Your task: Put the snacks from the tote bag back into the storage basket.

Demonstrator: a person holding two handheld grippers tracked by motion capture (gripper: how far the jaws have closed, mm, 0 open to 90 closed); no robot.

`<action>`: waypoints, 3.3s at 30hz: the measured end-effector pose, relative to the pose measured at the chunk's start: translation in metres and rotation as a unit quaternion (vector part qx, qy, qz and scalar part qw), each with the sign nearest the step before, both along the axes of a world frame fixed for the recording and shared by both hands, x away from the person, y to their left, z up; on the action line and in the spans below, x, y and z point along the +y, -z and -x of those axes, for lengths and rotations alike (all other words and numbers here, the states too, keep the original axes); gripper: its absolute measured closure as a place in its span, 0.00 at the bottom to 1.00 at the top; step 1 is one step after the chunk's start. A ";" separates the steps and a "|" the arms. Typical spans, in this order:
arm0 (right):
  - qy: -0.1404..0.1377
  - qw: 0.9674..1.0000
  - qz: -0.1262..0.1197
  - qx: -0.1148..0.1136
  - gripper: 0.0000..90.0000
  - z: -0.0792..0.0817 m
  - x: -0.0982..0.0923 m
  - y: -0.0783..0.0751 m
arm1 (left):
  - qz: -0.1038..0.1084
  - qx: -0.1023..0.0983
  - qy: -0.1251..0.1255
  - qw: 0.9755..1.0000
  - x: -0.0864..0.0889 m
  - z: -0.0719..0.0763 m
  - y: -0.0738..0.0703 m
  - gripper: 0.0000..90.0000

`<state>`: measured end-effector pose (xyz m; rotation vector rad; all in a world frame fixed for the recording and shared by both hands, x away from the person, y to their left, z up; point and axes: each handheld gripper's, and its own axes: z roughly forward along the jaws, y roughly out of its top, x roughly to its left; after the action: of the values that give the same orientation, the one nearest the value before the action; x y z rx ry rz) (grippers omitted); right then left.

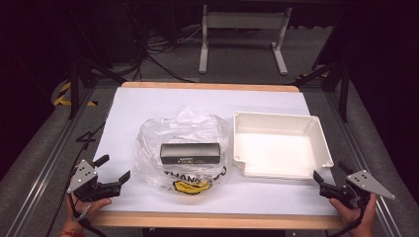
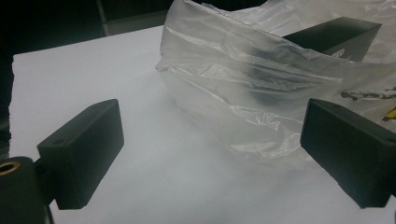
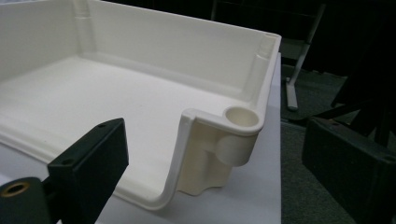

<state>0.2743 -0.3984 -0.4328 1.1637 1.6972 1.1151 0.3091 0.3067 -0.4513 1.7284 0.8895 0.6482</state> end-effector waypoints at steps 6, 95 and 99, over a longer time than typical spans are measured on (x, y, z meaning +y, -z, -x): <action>-0.005 1.000 0.005 0.006 0.08 0.002 0.000 -0.001 | -0.004 0.002 0.000 1.000 0.000 0.000 0.002 0.08; -0.289 0.952 0.097 -0.012 0.25 -0.064 0.157 -0.076 | -0.004 0.011 0.023 1.000 -0.007 0.000 0.003 0.08; -0.306 0.946 0.108 0.004 0.24 -0.071 0.169 -0.075 | -0.009 0.014 0.022 1.000 -0.007 0.000 0.003 0.08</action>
<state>0.3451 -0.2294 -0.3575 0.5047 2.1987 1.2340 0.3093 0.2995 -0.4544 1.7715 0.8646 0.6062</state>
